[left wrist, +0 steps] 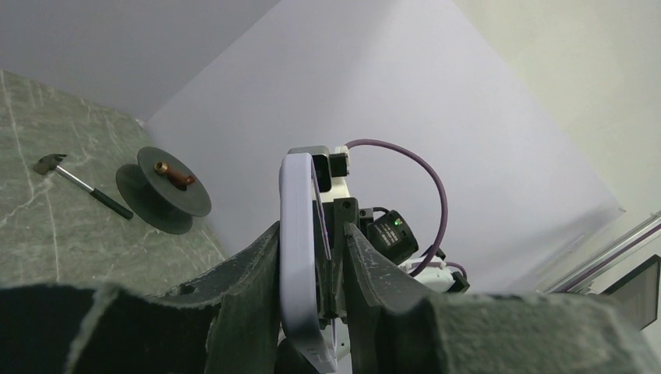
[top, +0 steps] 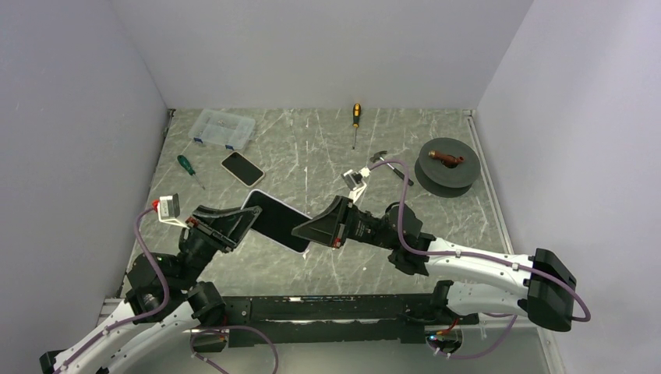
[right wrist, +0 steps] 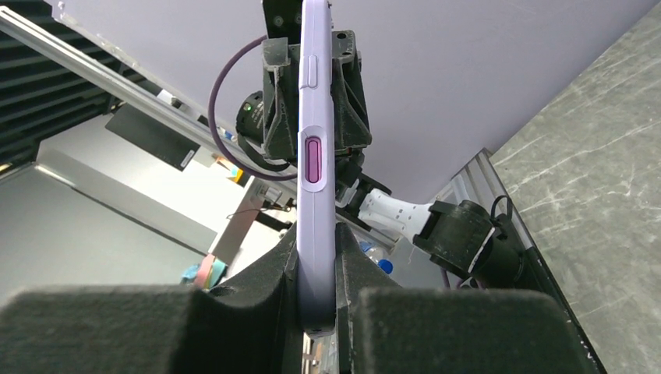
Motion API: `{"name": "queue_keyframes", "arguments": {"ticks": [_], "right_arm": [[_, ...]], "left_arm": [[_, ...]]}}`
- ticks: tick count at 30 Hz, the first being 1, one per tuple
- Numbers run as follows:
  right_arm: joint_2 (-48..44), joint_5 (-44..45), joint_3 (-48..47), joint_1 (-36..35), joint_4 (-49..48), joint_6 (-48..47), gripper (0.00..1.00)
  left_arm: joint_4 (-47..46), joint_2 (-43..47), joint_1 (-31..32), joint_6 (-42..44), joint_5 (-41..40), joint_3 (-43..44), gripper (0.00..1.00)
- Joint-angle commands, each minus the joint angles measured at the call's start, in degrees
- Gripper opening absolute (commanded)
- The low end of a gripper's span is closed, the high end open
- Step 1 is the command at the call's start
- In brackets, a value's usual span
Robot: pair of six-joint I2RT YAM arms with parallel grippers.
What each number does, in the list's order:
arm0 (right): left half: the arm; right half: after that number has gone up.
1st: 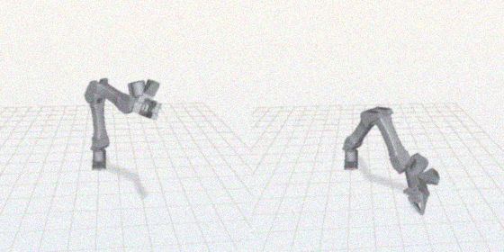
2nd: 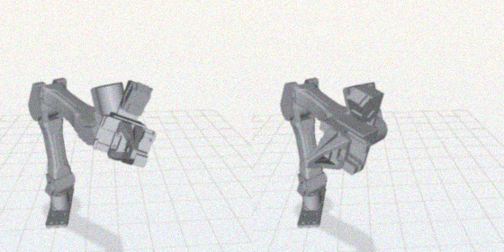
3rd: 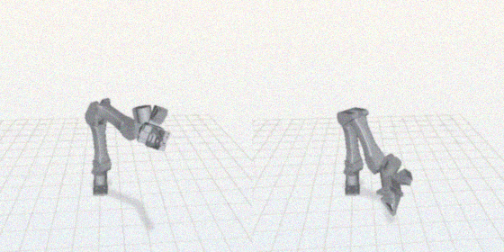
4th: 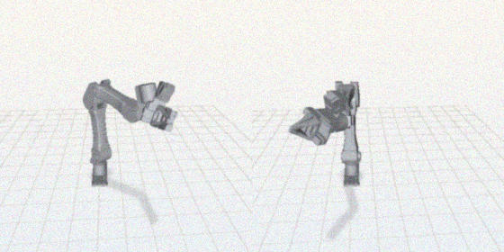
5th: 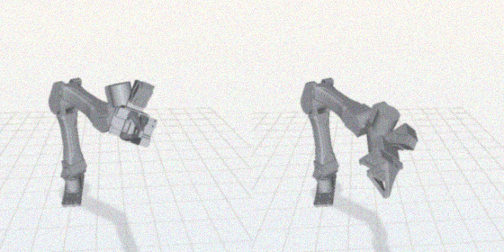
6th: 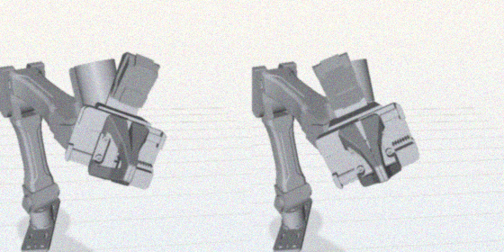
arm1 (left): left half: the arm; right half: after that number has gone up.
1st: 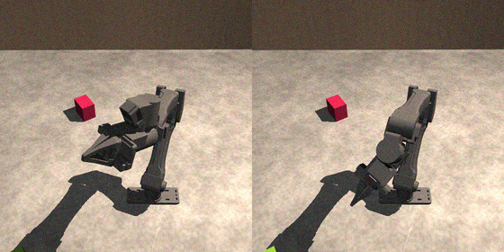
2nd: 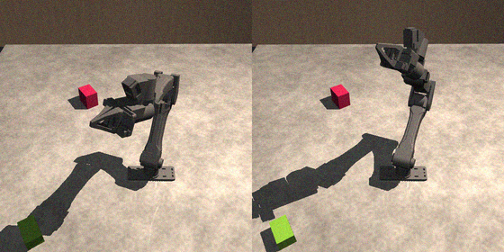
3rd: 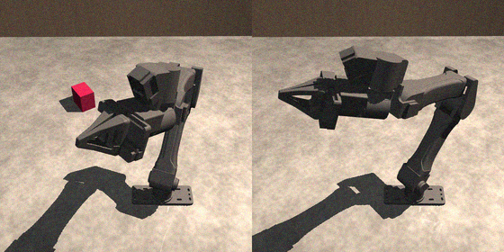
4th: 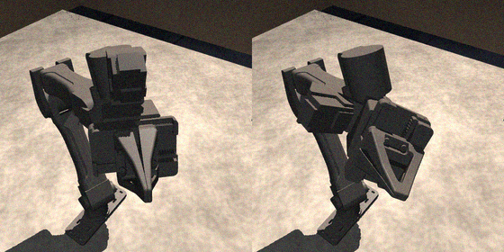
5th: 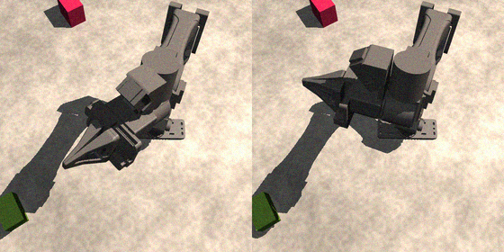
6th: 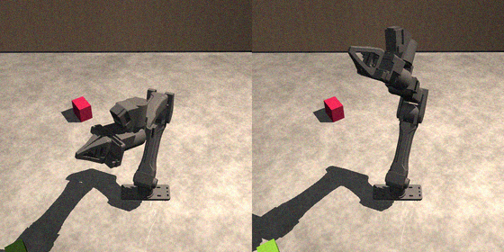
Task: Take the phone out of the phone case
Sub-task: Remove the phone case from the phone.
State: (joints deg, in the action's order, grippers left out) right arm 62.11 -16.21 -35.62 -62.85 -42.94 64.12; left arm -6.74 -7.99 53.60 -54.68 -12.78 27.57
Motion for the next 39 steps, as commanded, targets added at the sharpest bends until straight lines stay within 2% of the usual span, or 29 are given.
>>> {"name": "queue_keyframes", "arguments": {"ticks": [1, 18, 26, 29, 33, 35, 37, 38, 39], "right_arm": [[-2.26, -2.09, -0.3, 0.65, -2.79, -1.25, 0.0], [-6.24, -1.33, -0.19, 0.8, 4.96, -4.87, 0.0], [-6.28, -1.06, -0.34, 0.71, 6.15, -5.23, 0.0], [-6.21, -0.98, -0.63, 0.71, 6.73, -5.4, 0.0], [-6.59, -0.77, -0.81, 0.71, 7.88, -5.97, 0.0], [-6.94, -0.74, -0.85, 0.71, 8.76, -6.42, 0.01], [-7.28, -1.23, -1.14, 0.71, 10.28, -7.55, 0.38], [-7.45, -1.55, -1.4, 0.71, 11.39, -8.46, 0.61], [-7.75, -1.55, -1.67, 0.71, 13.0, -9.37, 0.76]], "left_arm": [[-2.68, -0.19, 0.08, 1.21, 3.34, 1.95, 0.37], [-0.56, -1.34, 0.1, 0.46, 4.96, 3.45, 0.24], [-0.47, -2.63, 0.07, 0.08, 6.03, 3.99, 0.27], [-0.64, -2.9, 0.03, 0.26, 6.6, 4.13, 0.21], [-0.21, -2.83, 0.08, 0.53, 6.8, 4.46, 0.0], [0.5, -2.51, 0.04, 0.26, 5.95, 4.82, 0.0], [0.84, -2.26, 0.08, -0.11, 5.14, 5.07, 0.0], [0.93, -2.17, 0.08, -0.33, 4.55, 5.24, 0.0], [1.13, -2.19, 0.07, -0.72, 3.65, 5.4, 0.0]]}}
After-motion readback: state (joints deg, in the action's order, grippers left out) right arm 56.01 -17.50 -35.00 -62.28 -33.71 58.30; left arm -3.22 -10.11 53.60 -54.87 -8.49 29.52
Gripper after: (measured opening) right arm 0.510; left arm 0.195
